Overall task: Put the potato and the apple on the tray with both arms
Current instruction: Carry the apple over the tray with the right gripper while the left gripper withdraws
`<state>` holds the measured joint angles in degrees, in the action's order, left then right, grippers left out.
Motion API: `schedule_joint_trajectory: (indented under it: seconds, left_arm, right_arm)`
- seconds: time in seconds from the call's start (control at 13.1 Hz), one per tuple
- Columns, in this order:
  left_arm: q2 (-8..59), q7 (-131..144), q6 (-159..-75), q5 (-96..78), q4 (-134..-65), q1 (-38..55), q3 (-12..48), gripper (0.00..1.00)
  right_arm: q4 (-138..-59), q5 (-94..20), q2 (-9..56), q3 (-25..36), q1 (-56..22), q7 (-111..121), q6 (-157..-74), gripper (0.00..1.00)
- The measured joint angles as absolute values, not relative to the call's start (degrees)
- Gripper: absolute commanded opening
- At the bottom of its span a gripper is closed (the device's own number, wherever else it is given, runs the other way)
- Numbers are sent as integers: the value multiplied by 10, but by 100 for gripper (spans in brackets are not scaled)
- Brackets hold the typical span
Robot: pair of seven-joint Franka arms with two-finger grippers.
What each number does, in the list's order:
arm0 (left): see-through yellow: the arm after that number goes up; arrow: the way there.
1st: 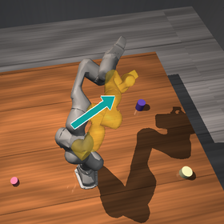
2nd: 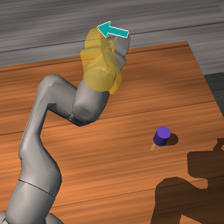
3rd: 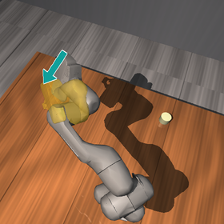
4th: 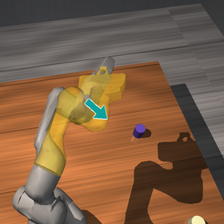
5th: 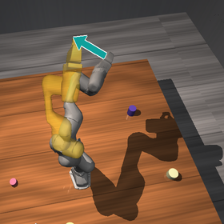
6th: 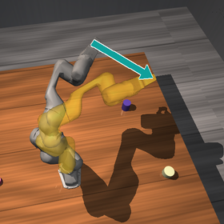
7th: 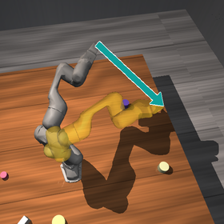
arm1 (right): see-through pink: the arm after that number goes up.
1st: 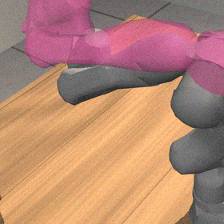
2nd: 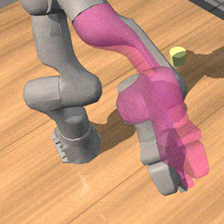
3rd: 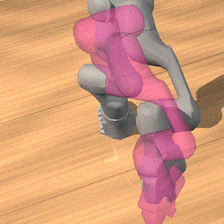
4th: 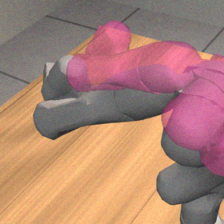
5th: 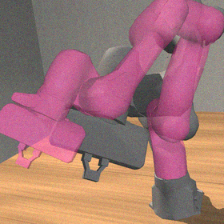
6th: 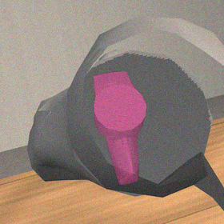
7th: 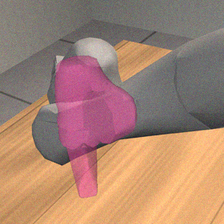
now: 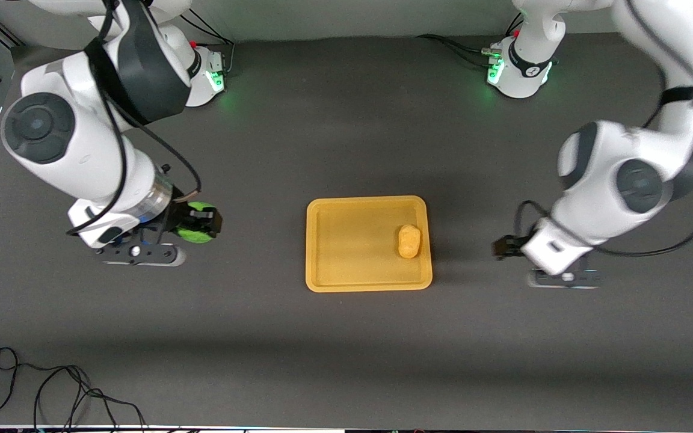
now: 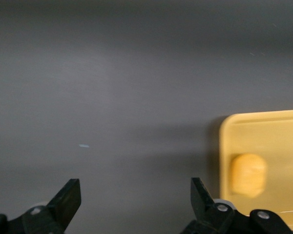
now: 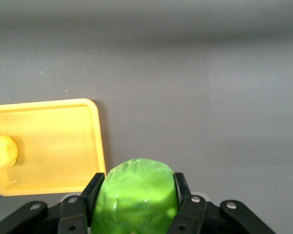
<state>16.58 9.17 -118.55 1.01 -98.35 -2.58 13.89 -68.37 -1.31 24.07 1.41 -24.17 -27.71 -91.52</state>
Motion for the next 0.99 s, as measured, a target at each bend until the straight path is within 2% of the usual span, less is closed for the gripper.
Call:
schedule_joint_trajectory:
  seconds: [0.23, 0.53, 0.76, 0.99]
  left_arm:
    - [107, -8, -1154, 23, -1010, -87, 137, 100]
    - [29, -54, -1085, 30, -1028, -116, 136, 100]
    - [-16, -63, -1070, 29, -1051, -125, 136, 100]
    - [-17, -63, -1070, 27, -1062, -125, 137, 100]
  right_arm:
    - [-669, -13, 265, 11, -335, -402, -932, 43]
    - [-587, -11, 362, 13, -443, -531, -977, 43]
    - [-576, 9, 438, 14, -459, -545, -1053, 43]
    - [-603, 29, 500, 15, -459, -546, -1154, 43]
